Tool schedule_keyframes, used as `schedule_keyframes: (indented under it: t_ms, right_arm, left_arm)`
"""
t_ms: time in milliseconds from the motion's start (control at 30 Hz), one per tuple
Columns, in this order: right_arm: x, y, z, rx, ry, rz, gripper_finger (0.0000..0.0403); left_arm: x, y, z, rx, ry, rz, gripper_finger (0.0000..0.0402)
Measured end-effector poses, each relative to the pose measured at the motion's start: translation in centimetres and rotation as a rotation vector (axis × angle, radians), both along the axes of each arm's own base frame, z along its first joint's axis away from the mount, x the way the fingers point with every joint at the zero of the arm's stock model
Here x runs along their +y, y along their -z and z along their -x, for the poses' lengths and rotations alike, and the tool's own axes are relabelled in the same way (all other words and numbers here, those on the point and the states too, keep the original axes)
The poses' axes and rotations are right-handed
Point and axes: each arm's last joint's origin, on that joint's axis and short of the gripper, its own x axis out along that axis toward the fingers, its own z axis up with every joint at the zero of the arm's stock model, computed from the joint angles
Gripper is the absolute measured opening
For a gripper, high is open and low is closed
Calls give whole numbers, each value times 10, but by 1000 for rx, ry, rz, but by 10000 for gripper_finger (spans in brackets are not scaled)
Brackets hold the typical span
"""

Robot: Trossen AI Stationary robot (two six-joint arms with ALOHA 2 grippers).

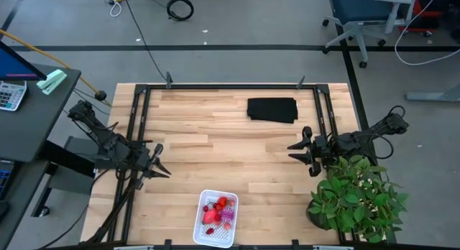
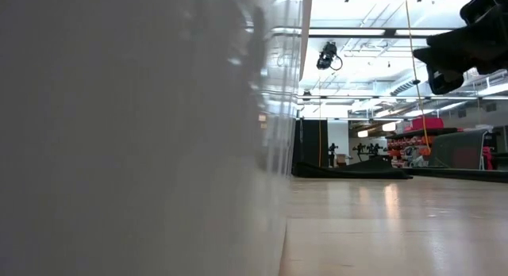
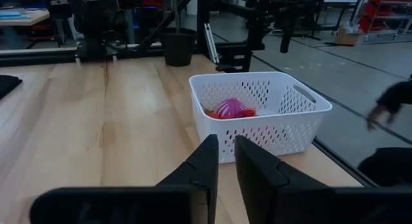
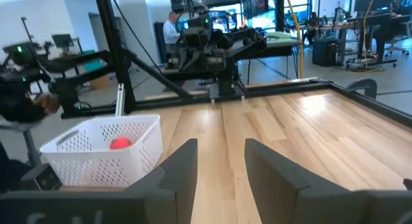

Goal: Pick and placing Produce into tupperware
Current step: Return to Home Position

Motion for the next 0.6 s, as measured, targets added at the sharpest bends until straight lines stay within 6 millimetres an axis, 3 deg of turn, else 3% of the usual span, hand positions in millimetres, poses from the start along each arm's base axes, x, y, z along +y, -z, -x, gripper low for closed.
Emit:
schedule_keyframes:
  t_ms: [600]
  right_arm:
    - [0,-3,0,12,0,5,137]
  left_arm:
    - [0,-1,0,-15,-1,8,53]
